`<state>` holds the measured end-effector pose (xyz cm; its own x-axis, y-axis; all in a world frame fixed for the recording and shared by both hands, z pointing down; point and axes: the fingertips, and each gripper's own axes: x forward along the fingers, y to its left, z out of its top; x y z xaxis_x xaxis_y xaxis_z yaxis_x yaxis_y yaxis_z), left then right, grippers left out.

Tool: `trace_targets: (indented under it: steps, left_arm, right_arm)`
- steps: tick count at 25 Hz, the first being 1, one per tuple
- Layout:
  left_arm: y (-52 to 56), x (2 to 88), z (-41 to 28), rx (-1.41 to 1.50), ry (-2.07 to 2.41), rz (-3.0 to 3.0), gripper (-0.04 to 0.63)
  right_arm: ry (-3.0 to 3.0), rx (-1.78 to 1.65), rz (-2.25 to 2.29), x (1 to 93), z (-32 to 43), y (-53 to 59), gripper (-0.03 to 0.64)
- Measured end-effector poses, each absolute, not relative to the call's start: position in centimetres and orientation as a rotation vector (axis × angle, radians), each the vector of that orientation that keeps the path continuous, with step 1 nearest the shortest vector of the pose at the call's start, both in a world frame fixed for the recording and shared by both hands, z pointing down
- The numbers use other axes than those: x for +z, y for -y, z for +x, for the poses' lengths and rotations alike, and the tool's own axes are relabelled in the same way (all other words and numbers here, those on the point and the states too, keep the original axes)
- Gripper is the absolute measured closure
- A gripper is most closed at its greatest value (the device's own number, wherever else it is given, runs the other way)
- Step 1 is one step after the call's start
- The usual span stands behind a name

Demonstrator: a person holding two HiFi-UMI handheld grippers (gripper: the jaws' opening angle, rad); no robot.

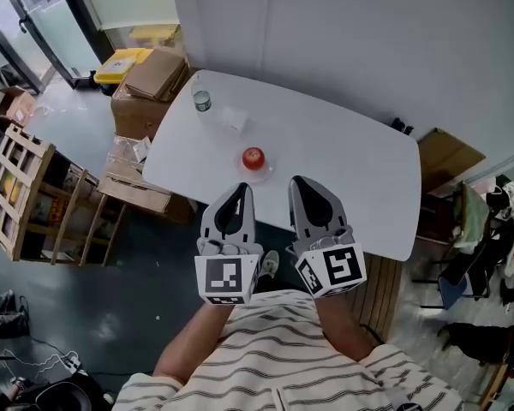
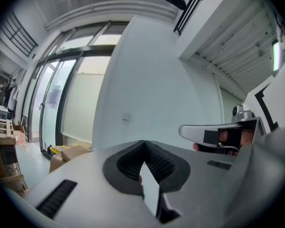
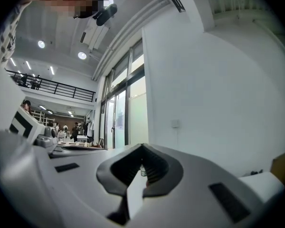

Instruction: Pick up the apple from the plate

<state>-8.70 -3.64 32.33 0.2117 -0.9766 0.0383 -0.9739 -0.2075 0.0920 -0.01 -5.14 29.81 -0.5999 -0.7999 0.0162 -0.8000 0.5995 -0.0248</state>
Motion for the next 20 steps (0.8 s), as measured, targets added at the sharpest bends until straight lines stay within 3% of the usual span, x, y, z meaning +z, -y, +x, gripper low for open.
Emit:
trace_targets:
  steps: [20]
  left_arm:
    - [13.2,34.2,-6.0,-0.03,1.968,2.297,0.591]
  right_arm:
    - [2.845,0.072,1.302,32.0,2.2,15.0,0.604]
